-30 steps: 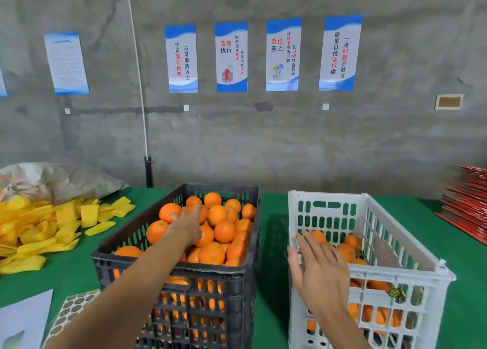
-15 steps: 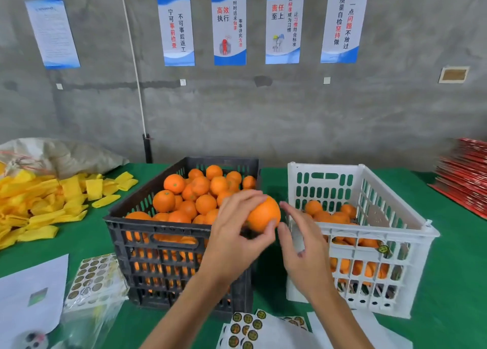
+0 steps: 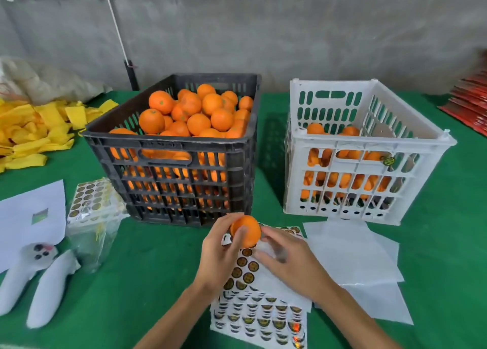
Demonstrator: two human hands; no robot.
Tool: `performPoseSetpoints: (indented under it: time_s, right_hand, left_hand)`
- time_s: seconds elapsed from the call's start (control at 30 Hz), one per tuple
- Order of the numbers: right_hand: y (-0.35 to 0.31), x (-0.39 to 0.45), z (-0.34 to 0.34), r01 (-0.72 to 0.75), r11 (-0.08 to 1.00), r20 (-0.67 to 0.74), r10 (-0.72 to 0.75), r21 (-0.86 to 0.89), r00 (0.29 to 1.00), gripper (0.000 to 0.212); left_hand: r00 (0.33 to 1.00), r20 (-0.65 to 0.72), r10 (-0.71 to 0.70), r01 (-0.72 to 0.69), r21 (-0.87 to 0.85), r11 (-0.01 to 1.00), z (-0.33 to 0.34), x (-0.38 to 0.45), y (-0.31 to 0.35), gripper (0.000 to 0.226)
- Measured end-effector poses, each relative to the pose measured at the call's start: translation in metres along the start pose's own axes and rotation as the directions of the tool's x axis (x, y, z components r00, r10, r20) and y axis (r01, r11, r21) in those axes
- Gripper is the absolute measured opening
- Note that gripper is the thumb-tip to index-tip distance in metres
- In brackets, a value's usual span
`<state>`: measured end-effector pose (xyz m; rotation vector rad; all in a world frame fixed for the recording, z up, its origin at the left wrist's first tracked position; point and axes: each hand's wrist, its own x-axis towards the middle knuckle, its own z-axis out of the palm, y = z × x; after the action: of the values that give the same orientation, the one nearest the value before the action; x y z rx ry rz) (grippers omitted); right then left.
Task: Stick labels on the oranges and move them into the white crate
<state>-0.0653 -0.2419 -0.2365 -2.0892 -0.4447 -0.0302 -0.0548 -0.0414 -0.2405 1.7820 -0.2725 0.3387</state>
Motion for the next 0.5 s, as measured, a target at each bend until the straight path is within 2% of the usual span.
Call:
performPoseSetpoints:
  time_s: [0.07, 0.13, 0.27, 0.33, 0.5]
  right_hand:
    - [0.007, -0.006, -0.001, -0.029, 1.000, 0.055, 0.028, 0.007, 0.998, 0.056]
    - [0.014, -0.010, -0.002, 0.003, 1.000, 0.112, -0.001, -0.017, 0.994, 0.055]
    - [0.017, -0.011, -0.002, 0.106, 0.974, 0.222, -0.060, -0.201, 0.973, 0.061]
    - [0.016, -0.010, 0.000, 0.138, 0.957, 0.234, -0.078, -0.255, 0.969, 0.056]
    - [0.011, -0.006, -0.001, 0.130, 0.958, 0.211, -0.077, -0.254, 0.975, 0.042]
  left_hand:
    - [0.999, -0.020, -0.033, 0.032, -0.032, 0.999, 0.000, -0.003, -0.004, 0.026]
    - [0.998, -0.050, -0.049, 0.047, -0.029, 0.998, 0.000, -0.004, -0.007, 0.027]
    - [0.997, -0.048, -0.059, 0.058, -0.032, 0.998, 0.001, -0.006, -0.009, 0.026]
    - [0.999, -0.036, -0.024, 0.023, -0.026, 0.999, 0.004, -0.006, -0.010, 0.025]
    - [1.000, -0.004, -0.008, 0.008, 0.041, 0.999, 0.007, -0.006, -0.012, 0.032]
